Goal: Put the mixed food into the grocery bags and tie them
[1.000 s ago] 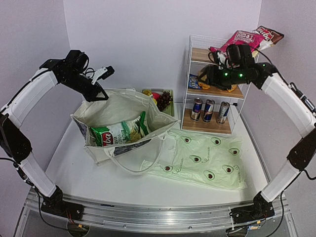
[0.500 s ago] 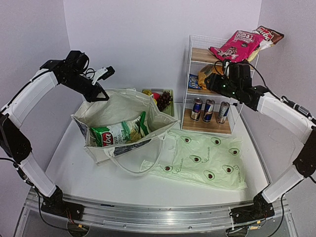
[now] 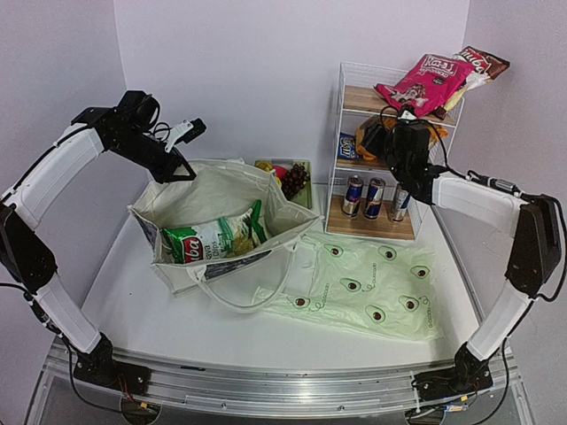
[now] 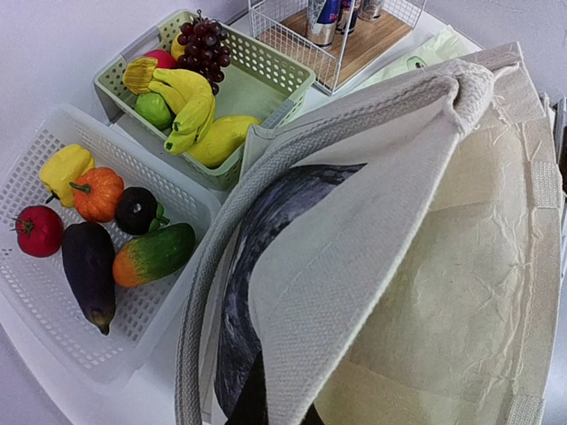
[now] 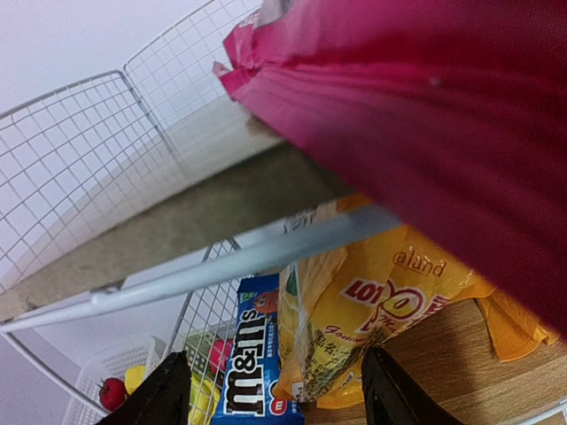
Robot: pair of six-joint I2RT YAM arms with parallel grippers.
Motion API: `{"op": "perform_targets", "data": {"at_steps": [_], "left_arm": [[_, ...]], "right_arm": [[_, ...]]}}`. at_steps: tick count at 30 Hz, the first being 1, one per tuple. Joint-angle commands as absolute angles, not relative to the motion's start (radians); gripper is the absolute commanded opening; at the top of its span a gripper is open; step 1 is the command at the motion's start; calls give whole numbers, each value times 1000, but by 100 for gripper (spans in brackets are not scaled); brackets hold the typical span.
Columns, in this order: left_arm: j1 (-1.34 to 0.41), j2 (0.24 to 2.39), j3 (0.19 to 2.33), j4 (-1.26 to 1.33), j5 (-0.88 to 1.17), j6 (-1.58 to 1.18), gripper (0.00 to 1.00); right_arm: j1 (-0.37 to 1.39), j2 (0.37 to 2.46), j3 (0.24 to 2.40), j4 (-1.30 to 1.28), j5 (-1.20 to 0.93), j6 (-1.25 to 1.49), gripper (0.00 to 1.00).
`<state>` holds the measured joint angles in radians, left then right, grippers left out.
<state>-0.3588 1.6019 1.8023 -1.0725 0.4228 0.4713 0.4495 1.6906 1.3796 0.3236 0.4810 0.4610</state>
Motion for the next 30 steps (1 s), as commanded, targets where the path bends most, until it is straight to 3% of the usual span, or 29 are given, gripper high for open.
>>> {"op": "perform_targets", "data": {"at_steps": [1, 7, 14, 18, 24, 25, 30], "left_arm": [[-357, 1560, 1806, -1021, 456, 474, 0], [-356, 1563, 1815, -1020, 458, 477, 0], [-357, 1562, 1825, -1026, 465, 475, 0], [-356, 1561, 1824, -1027, 461, 480, 0], [-356, 1558, 1822, -1026, 462, 481, 0], [-356, 1557, 1821, -1027, 461, 482, 0], [-356, 1556, 1817, -1026, 458, 484, 0]], "right_arm": [[447, 1723, 1380, 471, 604, 491, 66], [445, 1792, 1427, 473, 684, 444, 70], [445, 1824, 1410, 528, 685, 460, 65], [446, 1837, 1434, 534, 680, 435, 53], [445, 1832, 1433, 535, 683, 423, 6], [446, 1827, 1429, 535, 682, 423, 2], [449, 1780, 1395, 535, 655, 424, 0]]}}
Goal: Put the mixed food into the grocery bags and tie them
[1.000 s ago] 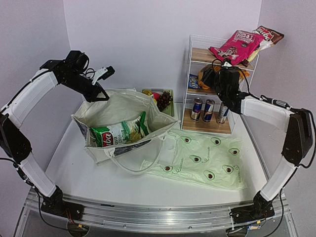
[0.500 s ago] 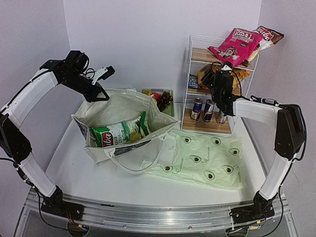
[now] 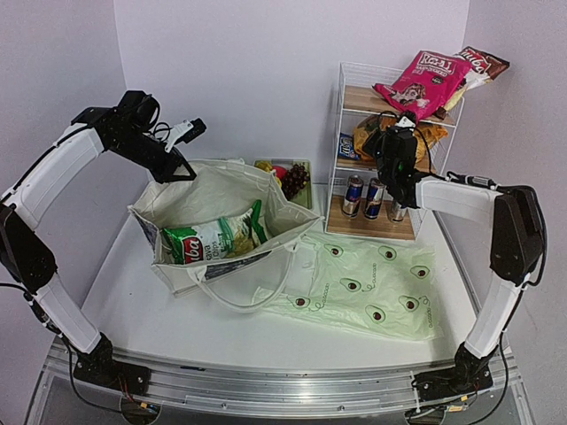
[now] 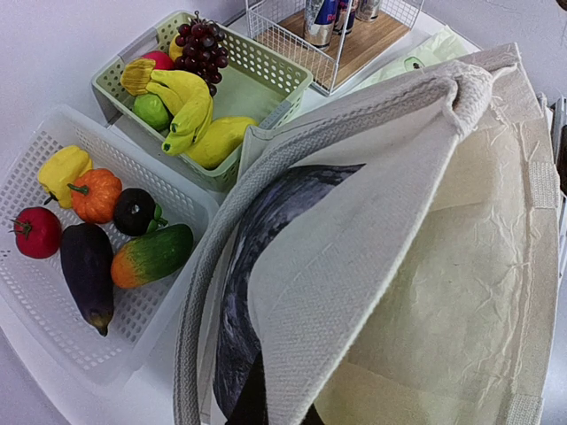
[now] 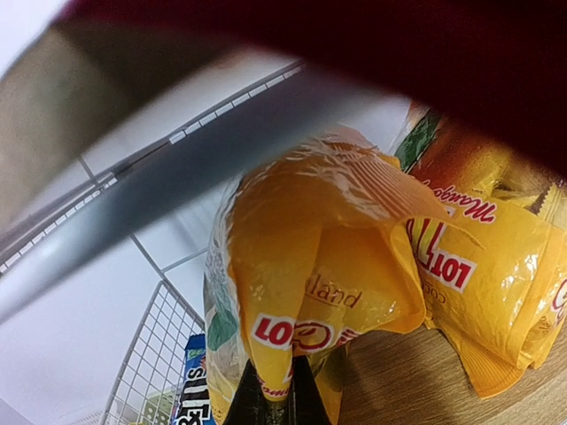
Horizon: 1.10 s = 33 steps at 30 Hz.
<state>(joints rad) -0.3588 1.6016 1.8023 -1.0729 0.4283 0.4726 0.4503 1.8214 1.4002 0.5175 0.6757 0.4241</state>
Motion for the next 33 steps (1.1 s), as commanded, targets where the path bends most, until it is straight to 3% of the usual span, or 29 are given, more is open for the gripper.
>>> {"op": "perform_targets", "data": {"at_steps": [1, 16, 33], "left_arm": [[-356, 1555, 1817, -1025, 458, 484, 0], [-356, 1565, 1826, -1021, 462, 490, 0], [-356, 1564, 1825, -1016, 465, 495, 0]], "right_arm": [[452, 1764, 1387, 535, 652, 419, 0], [527, 1571, 1291, 468, 783, 238, 0], [549, 1377, 1201, 218, 650, 242, 0]]}}
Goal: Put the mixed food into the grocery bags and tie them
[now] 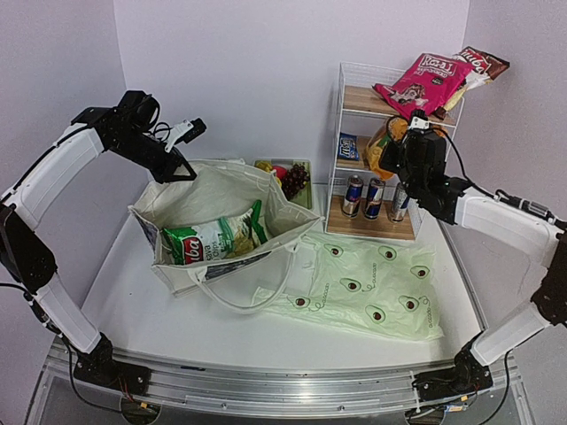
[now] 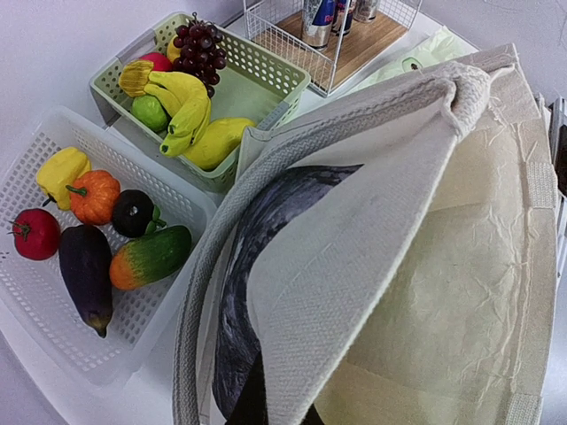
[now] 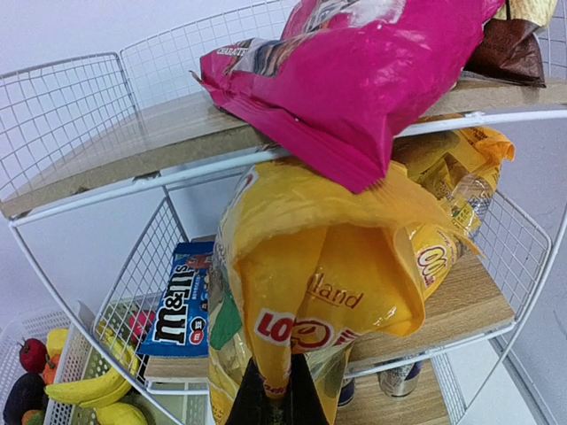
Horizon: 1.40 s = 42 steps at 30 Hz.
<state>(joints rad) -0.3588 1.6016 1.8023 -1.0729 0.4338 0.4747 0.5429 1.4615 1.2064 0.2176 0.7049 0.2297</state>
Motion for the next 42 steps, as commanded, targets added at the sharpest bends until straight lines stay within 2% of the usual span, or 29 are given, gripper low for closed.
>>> {"op": "perform_targets", "data": {"at_steps": [1, 27, 42], "left_arm": [[-356, 1564, 1824, -1016, 465, 495, 0], [-356, 1566, 1818, -1006, 468, 499, 0], [-356, 1567, 1806, -1001, 464, 505, 0]], "right_arm": [[549, 1367, 1203, 203, 634, 248, 0], [563, 1267, 1258, 30, 544, 272, 0], [590, 1228, 1318, -173, 473, 329, 0]]}}
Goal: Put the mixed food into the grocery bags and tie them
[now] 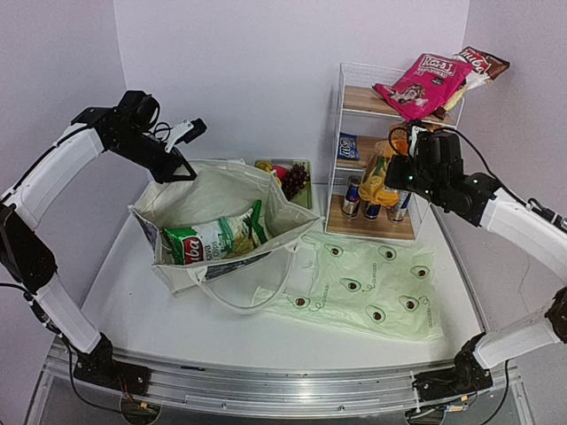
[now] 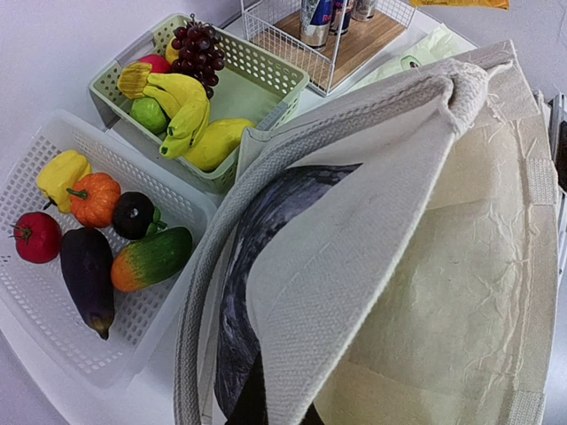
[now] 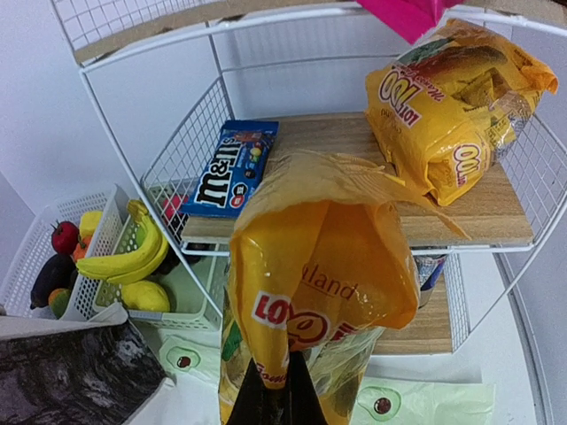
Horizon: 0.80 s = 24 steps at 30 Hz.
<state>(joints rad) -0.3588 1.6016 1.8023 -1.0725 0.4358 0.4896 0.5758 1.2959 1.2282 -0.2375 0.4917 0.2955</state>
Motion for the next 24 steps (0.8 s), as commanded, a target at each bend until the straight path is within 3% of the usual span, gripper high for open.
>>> {"op": "perform_targets", "data": {"at_steps": [1, 15, 24], "left_arm": [[-356, 1568, 1806, -1000, 465, 505, 0], [-356, 1576, 1800, -990, 465, 503, 0], [-356, 1578, 1801, -990, 463, 498, 0]], "right_arm": [[594, 1228, 1327, -181, 464, 336, 0], [738, 1247, 1500, -224, 262, 421, 0], [831, 1404, 1659, -56, -36, 522, 0]]}}
